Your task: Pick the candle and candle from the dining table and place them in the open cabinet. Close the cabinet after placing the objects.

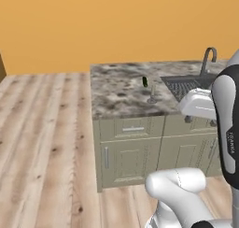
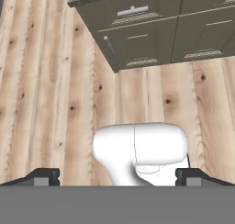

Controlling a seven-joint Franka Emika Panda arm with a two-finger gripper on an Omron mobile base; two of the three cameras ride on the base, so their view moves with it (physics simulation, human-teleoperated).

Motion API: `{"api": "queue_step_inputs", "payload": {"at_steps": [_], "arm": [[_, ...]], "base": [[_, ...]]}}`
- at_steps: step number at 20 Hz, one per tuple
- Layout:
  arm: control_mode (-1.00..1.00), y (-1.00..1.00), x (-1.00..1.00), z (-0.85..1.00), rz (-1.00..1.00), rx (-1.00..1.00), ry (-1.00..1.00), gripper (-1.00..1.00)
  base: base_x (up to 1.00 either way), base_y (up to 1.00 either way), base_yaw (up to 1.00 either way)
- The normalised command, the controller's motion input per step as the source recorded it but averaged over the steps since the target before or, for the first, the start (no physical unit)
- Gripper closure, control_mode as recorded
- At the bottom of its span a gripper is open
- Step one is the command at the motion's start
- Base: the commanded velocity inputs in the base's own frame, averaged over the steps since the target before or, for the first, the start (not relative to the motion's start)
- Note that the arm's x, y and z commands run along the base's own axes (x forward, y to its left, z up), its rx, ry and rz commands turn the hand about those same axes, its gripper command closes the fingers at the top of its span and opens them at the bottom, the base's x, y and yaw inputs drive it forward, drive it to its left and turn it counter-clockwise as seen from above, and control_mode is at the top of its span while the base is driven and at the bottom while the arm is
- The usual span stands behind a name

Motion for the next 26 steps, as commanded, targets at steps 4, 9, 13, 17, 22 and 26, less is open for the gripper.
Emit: {"api": "queue_step_inputs", "payload": {"at_steps": [4,9,13,17,22,26], "arm": [[1.0,0.0,0.0,0.0,0.0,0.0,0.0,-1.0],[1.0,0.0,0.0,0.0,0.0,0.0,0.0,-1.0],[1.0,0.0,0.0,0.0,0.0,0.0,0.0,-1.0],[1.0,0.0,0.0,0.0,0.0,0.0,0.0,-1.0],[1.0,0.0,0.0,0.0,0.0,0.0,0.0,-1.0],[1.0,0.0,0.0,0.0,0.0,0.0,0.0,-1.0]], "base": [[0.41,-0.19,-0.11],[0.32,-0.45,-0.12],[0.35,-0.46,-0.14],[0.39,-0.35,-0.12],[0.51,-0.2,-0.06],[0.53,-0.06,-0.03]]}}
